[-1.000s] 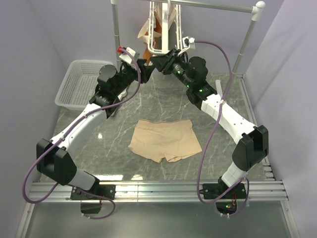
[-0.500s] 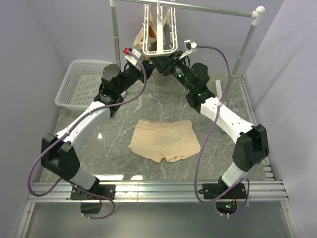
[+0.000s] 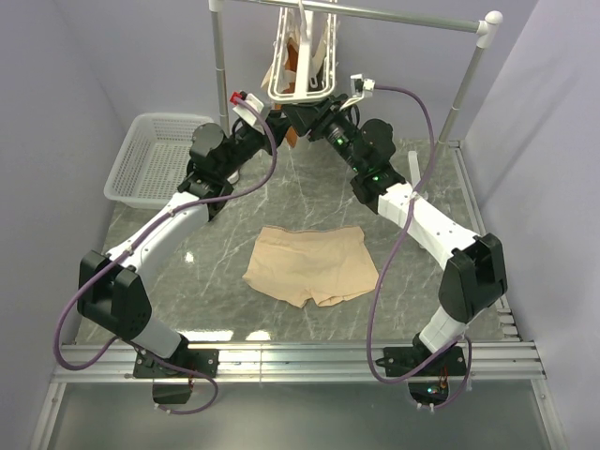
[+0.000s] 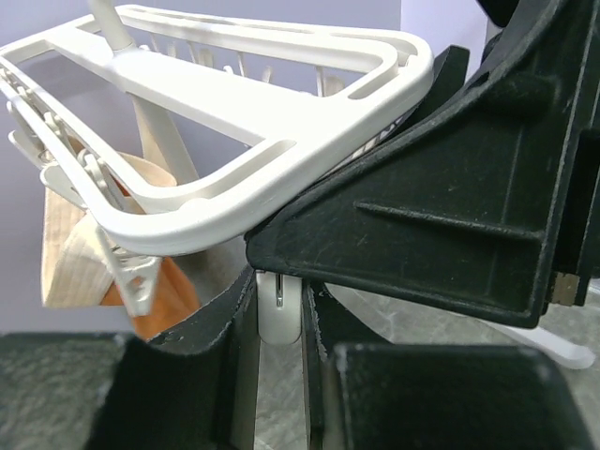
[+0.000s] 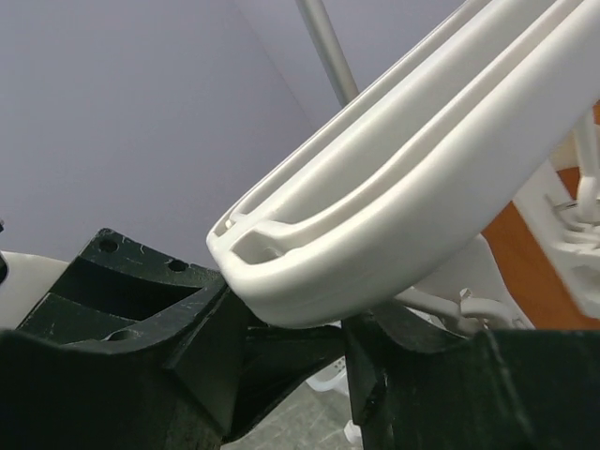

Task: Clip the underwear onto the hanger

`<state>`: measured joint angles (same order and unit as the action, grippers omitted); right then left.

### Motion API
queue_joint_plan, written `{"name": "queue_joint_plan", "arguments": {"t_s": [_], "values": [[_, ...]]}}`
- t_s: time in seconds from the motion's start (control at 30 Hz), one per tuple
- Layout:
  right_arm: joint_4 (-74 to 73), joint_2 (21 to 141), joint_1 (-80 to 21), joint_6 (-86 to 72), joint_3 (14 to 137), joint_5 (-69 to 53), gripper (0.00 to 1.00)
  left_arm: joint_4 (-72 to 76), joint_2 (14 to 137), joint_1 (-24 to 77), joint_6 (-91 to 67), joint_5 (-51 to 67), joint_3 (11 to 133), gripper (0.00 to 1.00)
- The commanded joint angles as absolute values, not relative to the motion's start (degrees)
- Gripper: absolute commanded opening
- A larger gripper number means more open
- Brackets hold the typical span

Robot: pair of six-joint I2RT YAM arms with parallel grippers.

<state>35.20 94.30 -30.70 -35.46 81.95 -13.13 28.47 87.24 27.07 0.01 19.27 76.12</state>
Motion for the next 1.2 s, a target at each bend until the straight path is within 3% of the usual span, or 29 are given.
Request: {"name": "queue_joint_plan", "arguments": {"t_s": [0.0,0.1,0.23,0.3,0.33,0.47,0.57,0.67,0.83,1.0,1.1,1.17], "values": [[37.3,94.8,-30.2,-36.8,85.8,-9.1,0.49,31.1,86.7,26.8,2.2,20.6,74.8,0.01],[36.6,95.4,-30.3,-37.2,86.7,-8.9,0.39,30.8,86.4,26.8,3.6,21.4,73.9,0.00],[36.0,95.9,-30.3,-37.4,87.2,-8.4,0.00,29.2,86.0,26.7,4.8,21.9,73.3,0.02],[36.1,95.8,-30.3,-37.3,87.2,-8.7,0.00,28.5,85.3,26.2,3.8,23.1,72.9,0.28],[35.9,95.8,-30.3,-37.3,87.2,-8.7,0.00,27.4,84.6,25.1,2.9,24.9,72.8,0.49],[35.7,95.3,-30.0,-36.9,86.9,-9.1,0.00,19.0,82.2,20.2,-1.7,31.5,73.7,0.74],[35.2,94.9,-29.5,-37.0,86.7,-9.3,0.00,15.3,79.5,15.0,-2.6,37.5,71.8,0.80],[35.2,94.8,-29.1,-37.4,86.5,-10.0,0.00,7.8,77.2,12.6,6.7,45.8,70.0,0.80],[34.8,94.7,-28.5,-37.9,86.5,-11.8,0.00,-17.4,77.3,12.4,40.5,56.1,67.5,0.78],[34.0,94.3,-28.0,-38.0,86.5,-13.0,0.00,-44.7,86.5,12.7,75.9,55.5,70.7,0.76],[33.7,94.2,-27.8,-37.9,86.3,-13.5,0.00,-51.6,93.1,14.1,78.4,49.6,73.3,0.73],[33.2,94.1,-27.6,-37.8,86.2,-13.6,0.00,-45.6,95.3,15.4,65.1,46.5,73.8,0.79]]}}
